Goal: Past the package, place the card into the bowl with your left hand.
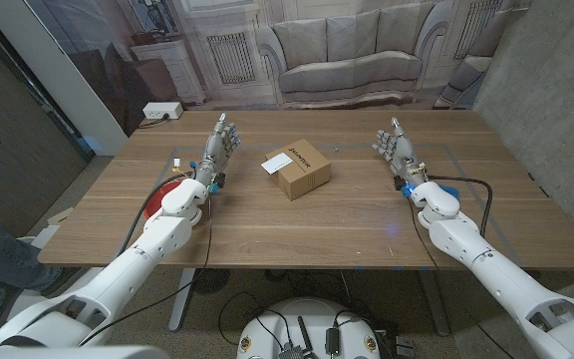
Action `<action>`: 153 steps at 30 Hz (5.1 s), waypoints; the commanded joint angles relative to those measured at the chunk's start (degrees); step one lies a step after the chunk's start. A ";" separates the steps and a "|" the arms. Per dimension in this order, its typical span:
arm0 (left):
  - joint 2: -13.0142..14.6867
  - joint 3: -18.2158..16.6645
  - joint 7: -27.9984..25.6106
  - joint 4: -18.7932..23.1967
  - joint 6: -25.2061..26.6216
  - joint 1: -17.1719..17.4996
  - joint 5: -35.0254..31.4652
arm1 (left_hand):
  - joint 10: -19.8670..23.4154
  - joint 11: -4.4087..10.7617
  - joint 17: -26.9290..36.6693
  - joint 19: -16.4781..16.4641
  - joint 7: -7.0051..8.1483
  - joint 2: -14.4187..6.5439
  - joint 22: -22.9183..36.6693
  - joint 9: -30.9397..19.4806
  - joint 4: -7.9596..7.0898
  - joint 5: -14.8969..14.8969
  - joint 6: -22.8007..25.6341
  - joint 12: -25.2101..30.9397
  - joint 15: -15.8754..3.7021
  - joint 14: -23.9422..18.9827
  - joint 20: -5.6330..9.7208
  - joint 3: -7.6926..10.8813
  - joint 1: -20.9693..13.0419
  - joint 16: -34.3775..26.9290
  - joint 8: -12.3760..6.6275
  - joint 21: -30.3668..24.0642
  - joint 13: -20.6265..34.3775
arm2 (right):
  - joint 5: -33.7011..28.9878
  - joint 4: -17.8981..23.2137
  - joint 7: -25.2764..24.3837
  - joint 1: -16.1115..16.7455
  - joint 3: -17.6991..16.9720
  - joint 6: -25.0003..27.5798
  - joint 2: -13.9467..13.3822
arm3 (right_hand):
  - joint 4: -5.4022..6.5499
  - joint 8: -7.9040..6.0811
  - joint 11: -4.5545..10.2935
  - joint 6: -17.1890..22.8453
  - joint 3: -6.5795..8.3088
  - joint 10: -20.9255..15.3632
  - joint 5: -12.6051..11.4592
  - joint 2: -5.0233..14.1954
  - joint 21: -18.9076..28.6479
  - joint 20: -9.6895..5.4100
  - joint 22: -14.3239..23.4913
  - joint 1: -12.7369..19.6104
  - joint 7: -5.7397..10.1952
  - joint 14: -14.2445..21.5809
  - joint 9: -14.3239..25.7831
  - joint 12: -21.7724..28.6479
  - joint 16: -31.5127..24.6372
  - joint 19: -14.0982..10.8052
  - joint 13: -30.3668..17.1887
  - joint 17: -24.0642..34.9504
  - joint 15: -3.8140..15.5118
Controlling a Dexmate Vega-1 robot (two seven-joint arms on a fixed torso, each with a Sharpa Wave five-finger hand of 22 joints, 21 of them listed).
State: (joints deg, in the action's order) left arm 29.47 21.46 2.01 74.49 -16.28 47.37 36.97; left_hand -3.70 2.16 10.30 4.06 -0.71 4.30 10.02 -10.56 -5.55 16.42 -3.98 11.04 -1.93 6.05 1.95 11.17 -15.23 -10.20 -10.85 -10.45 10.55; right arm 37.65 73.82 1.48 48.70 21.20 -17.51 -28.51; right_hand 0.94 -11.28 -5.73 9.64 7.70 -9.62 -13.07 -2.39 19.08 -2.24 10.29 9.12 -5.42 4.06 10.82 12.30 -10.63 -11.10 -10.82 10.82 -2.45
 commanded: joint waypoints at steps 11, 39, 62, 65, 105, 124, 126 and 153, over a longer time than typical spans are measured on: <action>0.45 -0.16 -0.15 1.32 0.47 0.25 -0.06 | 0.32 0.18 0.10 0.32 0.00 -0.47 0.17 -0.10 0.12 0.45 0.04 0.53 0.08 -0.04 4.74 0.61 -0.90 -0.53 -0.54 -0.51 0.19 | 0.20 0.86 -1.57 2.52 -0.30 -0.45 0.44 | -0.21 -0.29 0.03 0.63 0.55 -0.38 -0.18 0.25 0.02 -1.48 0.08 0.53 0.21 0.71 0.26 0.40 -0.49 -0.63 -0.21 0.20 -0.06; 1.74 -0.17 -6.89 5.01 -3.94 2.95 -7.59 | 3.93 0.79 -0.03 -0.99 0.72 -3.23 0.12 -0.14 1.87 0.66 3.64 1.55 -0.36 -3.26 4.46 2.19 -4.79 -1.10 -1.58 -1.05 0.21 | 0.03 2.54 -1.27 2.43 -1.17 -1.63 -0.47 | -0.36 -0.37 0.12 0.89 0.51 -0.62 -0.11 0.58 -0.43 -1.37 0.10 0.79 0.38 1.03 0.27 0.51 -0.59 -0.98 -0.23 0.18 0.02; 2.16 -0.43 -10.43 3.52 -10.80 4.04 -14.45 | 8.78 1.75 -0.11 -2.72 1.62 -4.35 0.12 -0.23 4.98 0.32 9.21 2.41 -1.66 -8.03 4.67 3.59 -10.04 -1.58 -2.76 -1.36 0.24 | -1.98 9.13 -7.37 4.34 -1.15 1.55 -1.21 | -0.46 -0.53 0.10 1.45 0.45 -1.06 -0.01 0.81 -0.81 -1.35 0.11 0.94 0.58 1.47 0.28 0.67 -0.68 -1.24 -0.25 0.18 0.09; 2.58 -0.71 -10.62 4.25 -11.23 4.82 -14.72 | 9.22 1.78 -0.10 -3.02 1.66 -4.44 0.13 -0.23 5.16 0.26 9.47 2.48 -1.65 -8.43 4.60 3.68 -10.36 -1.62 -2.76 -1.44 0.24 | -2.11 9.69 -7.74 4.66 -1.21 1.70 -1.36 | -0.47 -0.52 0.20 1.46 0.44 -1.04 0.00 0.84 -0.87 -1.33 0.12 0.96 0.59 1.52 0.28 0.66 -0.69 -1.26 -0.25 0.19 0.07; 3.85 -2.35 -27.79 10.57 -10.53 10.78 -34.60 | 16.00 3.49 -0.15 -0.15 2.98 -5.44 0.16 -0.32 9.08 -1.01 16.69 2.85 -3.74 -12.72 3.46 5.28 -16.65 -1.00 -3.49 0.12 0.32 | -2.63 11.92 -9.80 5.58 -1.41 2.79 -1.48 | -0.74 -0.50 -0.04 1.69 0.40 -1.39 0.18 1.17 -1.53 -1.13 0.14 1.38 0.54 1.72 0.29 0.77 -0.61 -1.45 -0.27 0.16 -0.11; 3.31 -1.16 -33.77 11.02 -9.41 11.16 -42.73 | 18.61 5.06 -0.19 2.00 4.35 -5.62 0.20 -0.30 11.22 -1.22 19.62 2.82 -4.55 -12.58 1.96 6.22 -20.00 -0.69 -3.75 -0.23 0.33 | -2.55 13.93 -10.69 6.58 -2.09 3.48 -2.34 | -0.86 -0.46 -0.05 1.71 0.40 -1.43 0.29 1.35 -1.90 -1.02 0.16 1.58 0.54 1.64 0.30 0.76 -0.53 -1.38 -0.28 0.16 -0.08; 3.51 -1.10 -34.50 11.54 -8.69 11.34 -43.86 | 18.61 4.90 -0.19 1.98 4.39 -5.61 0.20 -0.30 11.34 -1.23 19.65 2.77 -4.57 -12.60 1.96 6.27 -20.19 -0.69 -3.72 -0.27 0.33 | -2.64 14.07 -10.82 6.60 -2.13 3.52 -2.38 | -0.88 -0.45 -0.04 1.70 0.40 -1.39 0.30 1.38 -1.94 -1.01 0.16 1.61 0.50 1.65 0.30 0.74 -0.53 -1.39 -0.28 0.16 -0.13; 7.54 -0.81 -46.03 21.77 5.86 15.83 -60.63 | 19.97 5.53 -0.24 1.55 5.34 -4.97 0.18 -0.32 13.60 -1.39 20.96 2.47 -5.21 -13.27 1.77 7.01 -23.85 -0.76 -3.52 -0.73 0.35 | -2.35 12.63 -9.75 5.30 -1.64 2.93 -1.39 | -1.09 -0.62 -0.07 2.30 0.41 -2.11 0.49 1.66 -2.32 -0.92 0.18 1.95 0.30 2.25 0.31 0.99 -0.69 -1.76 -0.29 0.16 -0.14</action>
State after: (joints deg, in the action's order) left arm 35.17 20.35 -39.00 91.20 -17.73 61.09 -15.72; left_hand 15.73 7.56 9.86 5.68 4.71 -0.71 9.99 -10.81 7.68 15.23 16.22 13.47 -2.24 -6.63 1.95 18.16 -38.40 -11.10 -14.39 -10.85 10.80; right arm 35.16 87.02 -8.76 54.26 19.48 -13.93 -30.20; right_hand 0.22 -11.69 -5.62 11.38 7.91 -11.15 -12.63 -0.89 17.13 -2.34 10.25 10.61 -5.11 5.79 10.78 12.96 -11.18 -12.44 -10.81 10.78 -2.77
